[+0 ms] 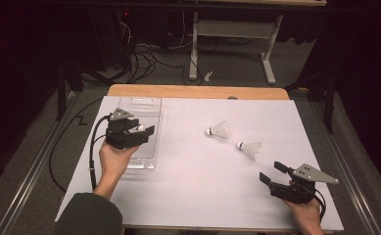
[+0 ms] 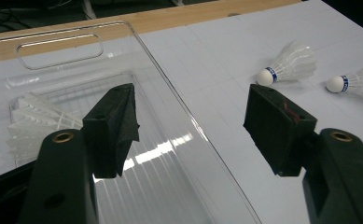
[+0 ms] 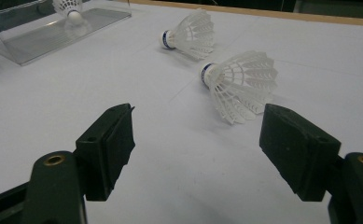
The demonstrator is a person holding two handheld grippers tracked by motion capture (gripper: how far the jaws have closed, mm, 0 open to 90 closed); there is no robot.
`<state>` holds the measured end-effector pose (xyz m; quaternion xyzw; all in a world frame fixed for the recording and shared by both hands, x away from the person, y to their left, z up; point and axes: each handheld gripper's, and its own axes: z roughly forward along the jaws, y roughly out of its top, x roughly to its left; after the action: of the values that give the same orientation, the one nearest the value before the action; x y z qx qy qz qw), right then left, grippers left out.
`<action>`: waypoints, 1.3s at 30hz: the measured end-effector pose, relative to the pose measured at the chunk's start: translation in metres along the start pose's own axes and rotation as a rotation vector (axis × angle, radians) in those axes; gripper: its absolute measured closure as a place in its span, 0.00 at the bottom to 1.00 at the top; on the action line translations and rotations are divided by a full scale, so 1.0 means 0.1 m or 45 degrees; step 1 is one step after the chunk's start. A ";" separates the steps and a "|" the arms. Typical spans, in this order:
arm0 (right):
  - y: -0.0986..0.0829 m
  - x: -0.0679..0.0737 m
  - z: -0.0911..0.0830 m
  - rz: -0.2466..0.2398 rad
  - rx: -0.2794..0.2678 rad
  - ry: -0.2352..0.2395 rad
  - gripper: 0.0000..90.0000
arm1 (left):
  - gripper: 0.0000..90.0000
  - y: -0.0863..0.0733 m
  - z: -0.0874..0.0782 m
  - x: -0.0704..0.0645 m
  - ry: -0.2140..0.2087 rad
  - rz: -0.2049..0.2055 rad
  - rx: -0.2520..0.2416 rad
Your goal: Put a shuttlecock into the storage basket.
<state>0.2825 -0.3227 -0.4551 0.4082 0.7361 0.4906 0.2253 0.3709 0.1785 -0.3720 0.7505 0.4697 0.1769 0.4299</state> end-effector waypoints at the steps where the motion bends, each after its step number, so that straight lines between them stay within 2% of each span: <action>1: 0.00 0.00 0.00 0.000 0.000 0.000 0.30 | 0.39 -0.01 -0.01 0.00 0.000 0.004 -0.006; 11: 0.00 0.00 0.00 0.003 -0.003 0.000 0.30 | 0.38 -0.10 -0.09 -0.01 0.002 -0.004 -0.057; 24: 0.00 -0.01 0.00 0.009 -0.006 -0.002 0.30 | 0.38 -0.20 -0.20 -0.03 0.008 0.001 -0.088; 39: 0.01 0.00 0.00 0.010 -0.008 -0.002 0.30 | 0.37 -0.31 -0.28 -0.03 -0.002 -0.026 -0.123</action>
<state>0.2827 -0.3225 -0.4544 0.4107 0.7327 0.4936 0.2253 0.3336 0.1956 -0.3811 0.7243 0.4679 0.1944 0.4676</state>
